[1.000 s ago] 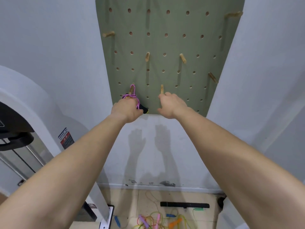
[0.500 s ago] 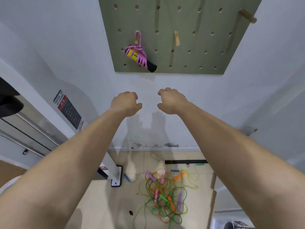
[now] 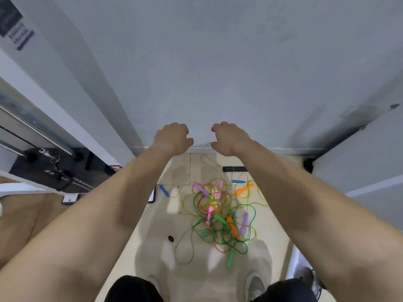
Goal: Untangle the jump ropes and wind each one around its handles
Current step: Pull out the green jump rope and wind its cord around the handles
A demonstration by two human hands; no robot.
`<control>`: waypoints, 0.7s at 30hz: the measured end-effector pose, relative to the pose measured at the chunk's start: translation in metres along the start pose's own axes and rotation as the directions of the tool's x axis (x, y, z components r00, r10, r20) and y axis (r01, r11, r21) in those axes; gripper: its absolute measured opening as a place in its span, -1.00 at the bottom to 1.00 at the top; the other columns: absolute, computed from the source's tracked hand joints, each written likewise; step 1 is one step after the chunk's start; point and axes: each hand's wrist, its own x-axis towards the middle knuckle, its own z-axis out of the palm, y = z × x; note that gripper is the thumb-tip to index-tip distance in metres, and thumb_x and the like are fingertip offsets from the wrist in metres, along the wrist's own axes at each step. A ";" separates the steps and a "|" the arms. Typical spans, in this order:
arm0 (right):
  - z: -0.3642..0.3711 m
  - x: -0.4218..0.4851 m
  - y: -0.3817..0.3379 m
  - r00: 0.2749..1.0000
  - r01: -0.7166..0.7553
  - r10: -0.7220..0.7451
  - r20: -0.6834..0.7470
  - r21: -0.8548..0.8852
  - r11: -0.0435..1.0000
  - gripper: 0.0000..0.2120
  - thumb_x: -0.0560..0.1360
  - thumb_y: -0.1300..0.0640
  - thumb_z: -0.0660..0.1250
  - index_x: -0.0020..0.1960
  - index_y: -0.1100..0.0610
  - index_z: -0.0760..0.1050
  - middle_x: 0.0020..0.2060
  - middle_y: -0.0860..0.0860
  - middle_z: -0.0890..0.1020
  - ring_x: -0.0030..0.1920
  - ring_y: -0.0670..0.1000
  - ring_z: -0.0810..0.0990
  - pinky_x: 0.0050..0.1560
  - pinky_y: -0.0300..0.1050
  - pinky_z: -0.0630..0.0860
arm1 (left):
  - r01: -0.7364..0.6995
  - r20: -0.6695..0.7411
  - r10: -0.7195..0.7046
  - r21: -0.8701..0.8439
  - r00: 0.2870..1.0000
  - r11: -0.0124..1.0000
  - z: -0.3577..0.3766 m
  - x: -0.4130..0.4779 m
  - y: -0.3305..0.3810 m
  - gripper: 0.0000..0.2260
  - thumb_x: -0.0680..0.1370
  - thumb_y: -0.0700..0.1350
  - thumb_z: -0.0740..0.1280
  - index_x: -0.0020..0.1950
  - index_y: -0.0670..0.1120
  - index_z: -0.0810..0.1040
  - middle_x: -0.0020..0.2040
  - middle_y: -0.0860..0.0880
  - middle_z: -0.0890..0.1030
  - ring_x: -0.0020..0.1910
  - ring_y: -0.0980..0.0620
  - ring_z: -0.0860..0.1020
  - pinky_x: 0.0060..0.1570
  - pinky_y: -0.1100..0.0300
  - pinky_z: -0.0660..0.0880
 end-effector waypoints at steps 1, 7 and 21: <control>0.028 0.005 0.004 1.000 -0.001 0.001 0.010 -0.001 1.000 -0.55 0.60 0.04 0.24 0.45 0.16 0.32 0.31 0.13 0.43 0.31 0.21 0.41 0.17 0.11 0.48 | -0.007 0.012 0.007 0.007 1.000 1.000 0.027 0.004 -0.005 -0.62 0.60 0.08 0.25 0.37 -0.04 0.50 0.28 -0.09 0.54 0.24 -0.16 0.50 0.20 -0.02 0.47; 0.192 0.030 0.023 0.996 0.004 -0.001 0.085 -0.037 0.999 -0.54 0.59 0.04 0.25 0.44 0.16 0.32 0.30 0.16 0.43 0.29 0.23 0.42 0.13 0.10 0.47 | -0.011 0.057 0.009 0.038 0.998 0.999 0.187 0.019 -0.031 -0.65 0.60 0.10 0.26 0.30 -0.05 0.53 0.26 -0.10 0.54 0.25 -0.16 0.49 0.18 -0.02 0.48; 0.348 -0.107 0.028 1.000 0.003 -0.003 0.009 -0.018 1.000 -0.49 0.57 -0.04 0.29 0.45 0.15 0.35 0.36 0.18 0.42 0.35 0.25 0.41 0.28 0.15 0.45 | 0.019 0.011 -0.018 -0.057 1.000 0.998 0.352 -0.114 -0.046 -0.61 0.56 0.09 0.30 0.35 -0.02 0.52 0.30 -0.12 0.53 0.28 -0.17 0.50 0.23 -0.02 0.48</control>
